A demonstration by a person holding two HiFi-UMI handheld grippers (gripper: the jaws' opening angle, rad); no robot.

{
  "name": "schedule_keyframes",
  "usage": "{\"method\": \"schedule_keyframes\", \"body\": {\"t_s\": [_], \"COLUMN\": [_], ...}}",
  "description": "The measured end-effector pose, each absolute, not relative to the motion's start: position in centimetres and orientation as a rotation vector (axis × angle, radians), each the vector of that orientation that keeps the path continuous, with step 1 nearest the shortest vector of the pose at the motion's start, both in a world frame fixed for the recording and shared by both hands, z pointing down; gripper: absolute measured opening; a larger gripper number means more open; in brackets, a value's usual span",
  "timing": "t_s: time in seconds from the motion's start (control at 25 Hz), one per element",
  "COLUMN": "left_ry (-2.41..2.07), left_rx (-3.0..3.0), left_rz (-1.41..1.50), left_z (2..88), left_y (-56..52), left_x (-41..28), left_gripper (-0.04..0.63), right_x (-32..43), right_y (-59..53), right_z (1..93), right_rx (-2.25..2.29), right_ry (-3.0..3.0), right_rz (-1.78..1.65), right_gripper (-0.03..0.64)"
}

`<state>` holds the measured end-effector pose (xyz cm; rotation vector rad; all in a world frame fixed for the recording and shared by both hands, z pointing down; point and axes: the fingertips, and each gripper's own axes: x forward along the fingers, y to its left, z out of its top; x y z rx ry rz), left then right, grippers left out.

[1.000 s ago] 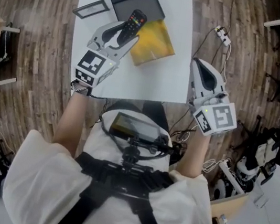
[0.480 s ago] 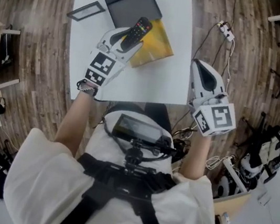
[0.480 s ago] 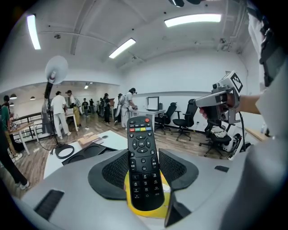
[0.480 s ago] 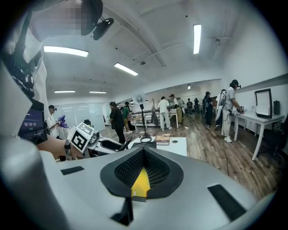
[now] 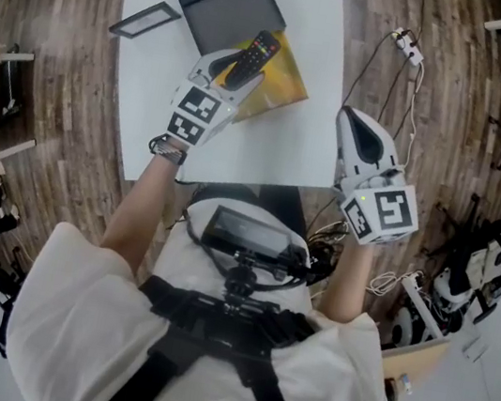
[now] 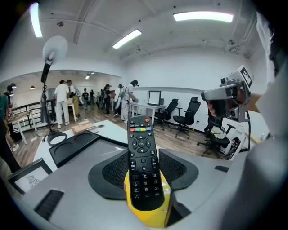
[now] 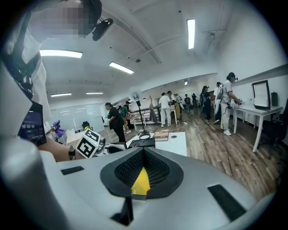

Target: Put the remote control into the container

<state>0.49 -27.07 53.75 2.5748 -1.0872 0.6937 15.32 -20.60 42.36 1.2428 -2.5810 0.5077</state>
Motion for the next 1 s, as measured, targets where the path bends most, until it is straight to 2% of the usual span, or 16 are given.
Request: {"method": "schedule_keyframes", "body": {"t_s": [0.56, 1.0], "left_ry": [-1.086, -1.064], "left_rx": [2.380, 2.276], "left_rz": [0.881, 0.984], "left_z": [61.4, 64.2], "left_y": [-27.5, -27.2], "left_x": [0.6, 1.0], "left_gripper": [0.222, 0.222], "right_x": [16.4, 17.5], "right_y": [-22.0, -22.0], "right_z": [44.5, 45.3], "right_rx": [1.243, 1.211], "right_ry": [-2.545, -2.529], "right_rz": [0.565, 0.597], "right_gripper": [-0.002, -0.002]}}
